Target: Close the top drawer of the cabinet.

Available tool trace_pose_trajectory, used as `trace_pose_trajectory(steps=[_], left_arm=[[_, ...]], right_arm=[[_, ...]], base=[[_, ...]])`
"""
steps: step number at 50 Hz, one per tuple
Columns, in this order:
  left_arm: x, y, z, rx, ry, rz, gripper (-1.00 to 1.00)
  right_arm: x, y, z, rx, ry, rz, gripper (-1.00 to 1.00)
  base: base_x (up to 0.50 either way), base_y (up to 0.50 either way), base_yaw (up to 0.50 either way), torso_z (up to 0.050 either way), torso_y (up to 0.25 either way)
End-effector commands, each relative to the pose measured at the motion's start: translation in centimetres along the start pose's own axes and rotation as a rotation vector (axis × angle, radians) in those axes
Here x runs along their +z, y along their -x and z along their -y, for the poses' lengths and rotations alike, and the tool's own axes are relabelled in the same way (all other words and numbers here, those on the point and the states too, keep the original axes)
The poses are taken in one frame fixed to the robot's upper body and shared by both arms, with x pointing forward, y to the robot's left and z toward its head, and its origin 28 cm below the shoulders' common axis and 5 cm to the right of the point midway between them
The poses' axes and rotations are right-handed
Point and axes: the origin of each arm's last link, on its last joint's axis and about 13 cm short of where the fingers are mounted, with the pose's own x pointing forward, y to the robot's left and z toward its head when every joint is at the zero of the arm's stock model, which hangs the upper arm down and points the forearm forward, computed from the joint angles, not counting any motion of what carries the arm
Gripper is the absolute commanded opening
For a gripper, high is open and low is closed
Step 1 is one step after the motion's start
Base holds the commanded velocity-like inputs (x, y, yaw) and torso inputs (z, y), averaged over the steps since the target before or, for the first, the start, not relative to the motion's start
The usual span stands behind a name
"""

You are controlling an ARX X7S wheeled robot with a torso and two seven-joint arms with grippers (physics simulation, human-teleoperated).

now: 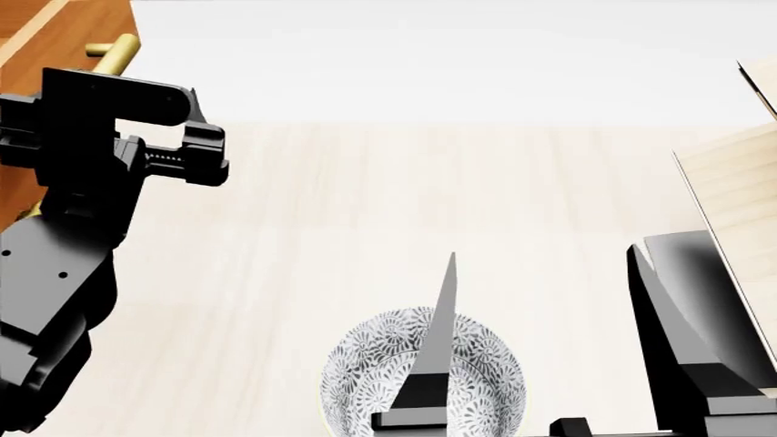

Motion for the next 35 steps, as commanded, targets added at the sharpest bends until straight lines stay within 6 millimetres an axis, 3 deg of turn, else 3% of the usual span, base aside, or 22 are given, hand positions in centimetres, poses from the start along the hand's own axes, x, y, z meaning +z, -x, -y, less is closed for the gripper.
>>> trace_pose_trajectory(steps=[1,35], left_arm=[[-0.6,0.0,-2.1,0.069,-0.009,-0.024,1.0],[-0.1,1.2,-8.7,0.268,0.029,-0.055,1.0]], right_arm=[[-0.1,0.0,0.0,0.0,0.002,-0.004,1.0],[-0.3,0.1,0.0,0.007,0.002,-0.012,1.0]], base=[[0.0,0.0,0.0,0.0,0.0],[0.0,0.0,0.0,0.0,0.0]])
